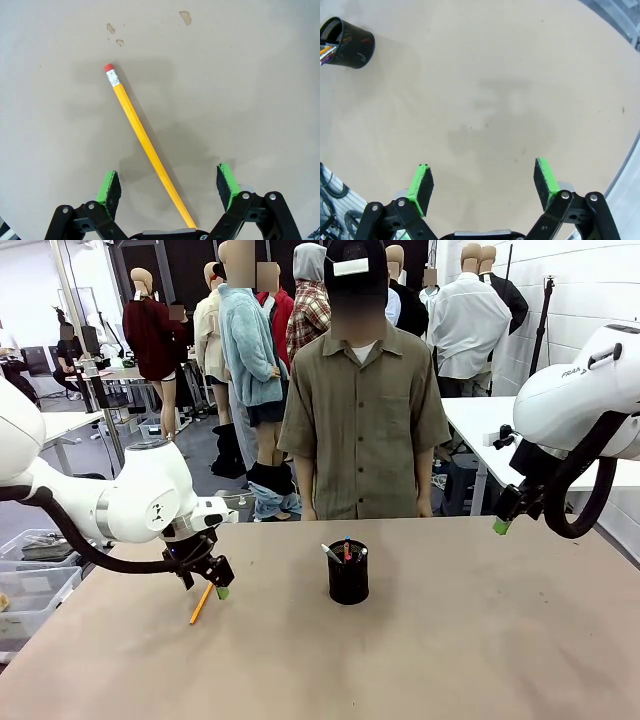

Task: Place the pens into the pen holder.
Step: Pick up a writing instrument from the table and place it into the Pen holder.

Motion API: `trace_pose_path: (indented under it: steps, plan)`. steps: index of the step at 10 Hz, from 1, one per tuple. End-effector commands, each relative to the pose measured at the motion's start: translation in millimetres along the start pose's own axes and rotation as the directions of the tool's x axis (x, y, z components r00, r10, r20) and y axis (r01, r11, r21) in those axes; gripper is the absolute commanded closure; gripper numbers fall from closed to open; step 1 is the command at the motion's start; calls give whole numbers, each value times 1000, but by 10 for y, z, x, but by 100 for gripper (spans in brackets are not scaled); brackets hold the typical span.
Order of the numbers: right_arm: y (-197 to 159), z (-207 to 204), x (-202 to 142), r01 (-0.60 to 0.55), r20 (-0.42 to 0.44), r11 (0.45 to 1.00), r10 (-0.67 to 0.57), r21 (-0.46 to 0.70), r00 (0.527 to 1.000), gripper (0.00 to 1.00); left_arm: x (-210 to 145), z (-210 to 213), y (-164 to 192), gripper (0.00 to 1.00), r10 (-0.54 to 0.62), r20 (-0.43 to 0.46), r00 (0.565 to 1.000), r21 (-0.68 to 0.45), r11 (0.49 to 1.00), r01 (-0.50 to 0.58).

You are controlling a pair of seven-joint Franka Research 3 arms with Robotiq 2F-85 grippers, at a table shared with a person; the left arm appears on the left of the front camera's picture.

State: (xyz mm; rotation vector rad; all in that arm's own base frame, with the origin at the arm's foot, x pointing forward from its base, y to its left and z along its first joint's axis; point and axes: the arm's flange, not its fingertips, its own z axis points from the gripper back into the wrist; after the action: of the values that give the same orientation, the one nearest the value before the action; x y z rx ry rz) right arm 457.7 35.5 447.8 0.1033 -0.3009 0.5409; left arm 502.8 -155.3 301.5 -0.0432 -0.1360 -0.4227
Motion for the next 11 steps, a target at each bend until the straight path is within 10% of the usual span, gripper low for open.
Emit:
trace_pose_path:
  steps: [1,6,11]
  plan:
    - [-7,-1,-8,-12,6,1000,12,2,1000,0,87,-8,-17,9,14,-24,1000,5,1000,-14]
    - [-7,-1,-8,-12,6,1000,12,2,1000,0,62,6,2,100,16,-60,998,1,1000,-16]
    - [-7,-1,-8,-12,6,1000,12,2,1000,0,25,-10,-41,100,-22,-102,995,-2,1000,22]
